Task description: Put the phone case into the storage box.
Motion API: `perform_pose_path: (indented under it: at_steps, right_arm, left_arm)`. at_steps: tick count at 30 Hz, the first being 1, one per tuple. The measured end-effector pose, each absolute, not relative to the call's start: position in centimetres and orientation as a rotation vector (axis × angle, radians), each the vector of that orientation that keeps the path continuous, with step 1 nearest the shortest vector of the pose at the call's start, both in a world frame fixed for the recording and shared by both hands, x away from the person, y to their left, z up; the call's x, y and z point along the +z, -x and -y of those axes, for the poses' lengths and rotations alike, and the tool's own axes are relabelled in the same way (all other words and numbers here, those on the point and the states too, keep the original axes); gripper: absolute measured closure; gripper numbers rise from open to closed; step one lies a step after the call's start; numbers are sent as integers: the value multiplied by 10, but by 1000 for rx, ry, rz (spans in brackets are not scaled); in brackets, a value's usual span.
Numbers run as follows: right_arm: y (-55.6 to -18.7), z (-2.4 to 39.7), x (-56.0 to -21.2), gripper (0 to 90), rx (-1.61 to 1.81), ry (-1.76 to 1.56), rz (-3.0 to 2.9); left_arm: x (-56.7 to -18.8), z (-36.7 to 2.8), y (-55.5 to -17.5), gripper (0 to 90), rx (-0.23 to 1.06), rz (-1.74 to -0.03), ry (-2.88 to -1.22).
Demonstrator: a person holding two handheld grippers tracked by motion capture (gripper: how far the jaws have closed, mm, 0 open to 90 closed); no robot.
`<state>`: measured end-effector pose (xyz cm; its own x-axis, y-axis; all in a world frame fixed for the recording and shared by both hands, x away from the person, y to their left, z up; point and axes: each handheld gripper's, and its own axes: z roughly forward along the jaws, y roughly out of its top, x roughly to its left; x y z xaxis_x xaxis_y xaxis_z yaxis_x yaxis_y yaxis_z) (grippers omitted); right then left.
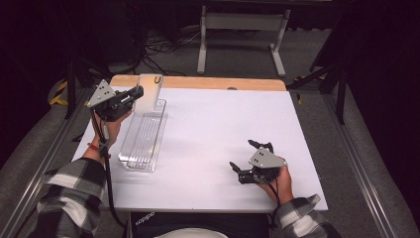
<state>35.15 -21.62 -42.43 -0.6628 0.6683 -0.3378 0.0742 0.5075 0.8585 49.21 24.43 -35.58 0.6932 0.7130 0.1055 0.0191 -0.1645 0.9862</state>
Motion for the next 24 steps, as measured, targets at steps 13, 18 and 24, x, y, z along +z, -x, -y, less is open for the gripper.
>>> perform_pose_path:
  at_steps: [13, 18, 24]
  right_arm:
    - [-352, 217, -424, 92, 1138, -605, -2080]
    - [-352, 217, -425, 92, 1136, -604, -2084]
    - [-353, 217, -426, 94, 1136, -608, -2087]
  left_arm:
    - [-354, -243, -511, 816, 657, -638, -1629]
    - [-357, -244, -518, 816, 648, -656, -1628]
    - [-360, -245, -527, 816, 628, -676, -1629]
